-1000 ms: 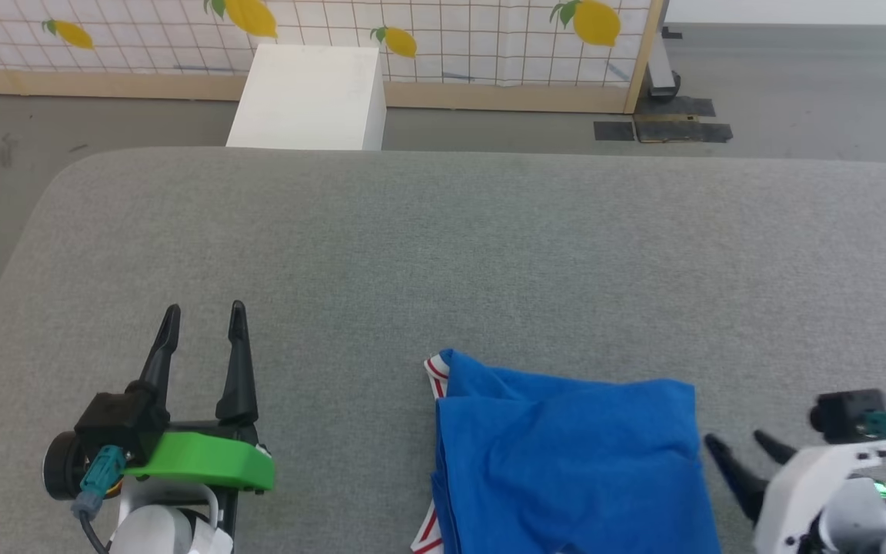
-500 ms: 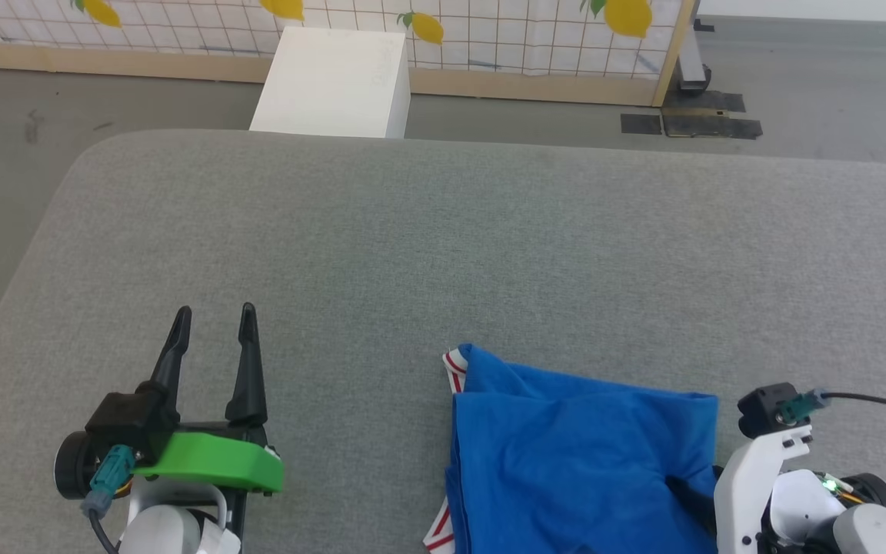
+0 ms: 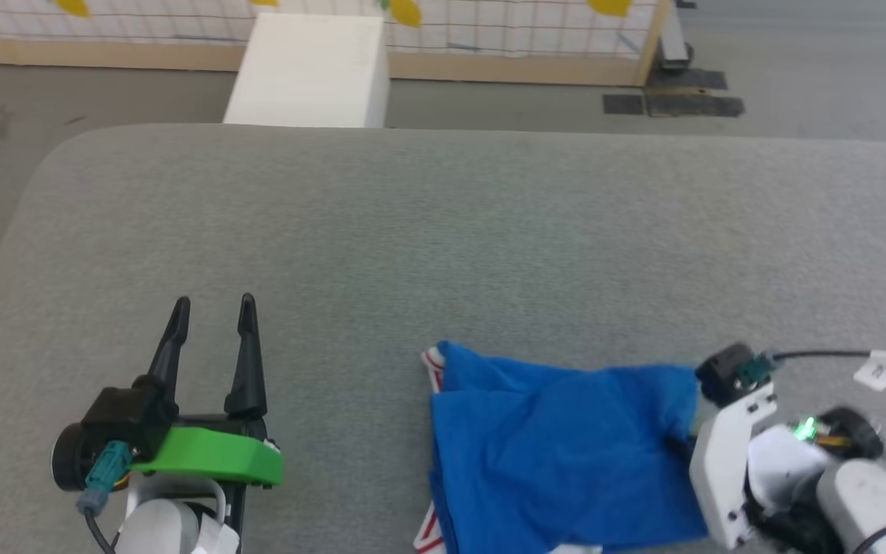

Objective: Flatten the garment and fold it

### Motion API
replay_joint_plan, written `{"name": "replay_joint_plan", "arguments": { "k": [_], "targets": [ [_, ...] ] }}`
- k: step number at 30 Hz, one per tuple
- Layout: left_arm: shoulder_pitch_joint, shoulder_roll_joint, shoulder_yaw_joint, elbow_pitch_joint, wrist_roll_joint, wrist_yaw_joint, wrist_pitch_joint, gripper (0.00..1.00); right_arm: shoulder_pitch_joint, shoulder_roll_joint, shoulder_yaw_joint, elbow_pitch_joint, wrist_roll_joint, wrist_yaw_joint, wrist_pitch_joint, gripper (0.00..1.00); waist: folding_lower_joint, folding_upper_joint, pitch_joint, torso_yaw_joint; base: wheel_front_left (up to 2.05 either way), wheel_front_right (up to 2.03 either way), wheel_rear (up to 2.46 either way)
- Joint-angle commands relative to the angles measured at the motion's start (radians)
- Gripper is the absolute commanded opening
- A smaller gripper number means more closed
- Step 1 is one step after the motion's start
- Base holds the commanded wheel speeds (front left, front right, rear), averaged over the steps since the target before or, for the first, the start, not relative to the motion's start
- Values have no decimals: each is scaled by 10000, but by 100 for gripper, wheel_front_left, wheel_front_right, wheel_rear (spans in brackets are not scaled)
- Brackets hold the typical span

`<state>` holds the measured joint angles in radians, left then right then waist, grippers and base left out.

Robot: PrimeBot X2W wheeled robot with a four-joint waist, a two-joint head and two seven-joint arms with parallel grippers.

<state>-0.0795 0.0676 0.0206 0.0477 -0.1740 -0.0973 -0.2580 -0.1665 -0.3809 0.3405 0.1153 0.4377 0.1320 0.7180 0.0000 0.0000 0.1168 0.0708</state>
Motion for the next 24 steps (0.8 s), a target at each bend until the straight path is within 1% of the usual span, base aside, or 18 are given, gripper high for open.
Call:
{"name": "replay_joint_plan", "arguments": {
  "k": [1,6,9,12,14,19,21,22,24],
  "targets": [
    [-197,-26,28,-112,32,-16,-38,100,-354,-362,86,-245,4,-13,84,0,0,0,376,-581,0,0,0],
    [-387,61,87,-334,99,-17,-38,100,-1027,-1649,83,-876,199,-13,362,0,0,0,1029,-1725,0,0,0],
    [-535,155,98,-439,152,-23,-38,100,-1343,-2217,-236,-965,292,-13,436,0,0,0,1462,-2416,0,0,0],
    [-752,309,39,-518,239,-43,-35,100,-1668,-2609,-814,-816,360,-13,349,0,0,0,1992,-3059,0,0,0],
    [-911,436,1,-609,308,-51,27,100,-1863,-2750,-1242,-604,346,-13,238,0,0,0,2370,-3426,0,0,0],
    [-1337,723,-136,-1023,444,-77,399,100,-2233,-3070,-2314,218,128,-13,-241,0,0,0,3323,-3967,0,0,0],
    [-1483,841,-181,-1215,502,-85,575,100,-2349,-3147,-2748,661,88,-13,-521,0,0,0,3704,-4073,0,0,0],
    [-1606,967,-205,-1419,561,-90,743,100,-2525,-3198,-3165,1123,-14,-13,-832,0,0,0,4065,-4124,0,0,0],
    [-1719,1091,-206,-1652,612,-92,912,100,-2759,-3210,-3554,1605,-166,-13,-1116,0,0,0,4422,-4113,0,0,0]
  ]
}}
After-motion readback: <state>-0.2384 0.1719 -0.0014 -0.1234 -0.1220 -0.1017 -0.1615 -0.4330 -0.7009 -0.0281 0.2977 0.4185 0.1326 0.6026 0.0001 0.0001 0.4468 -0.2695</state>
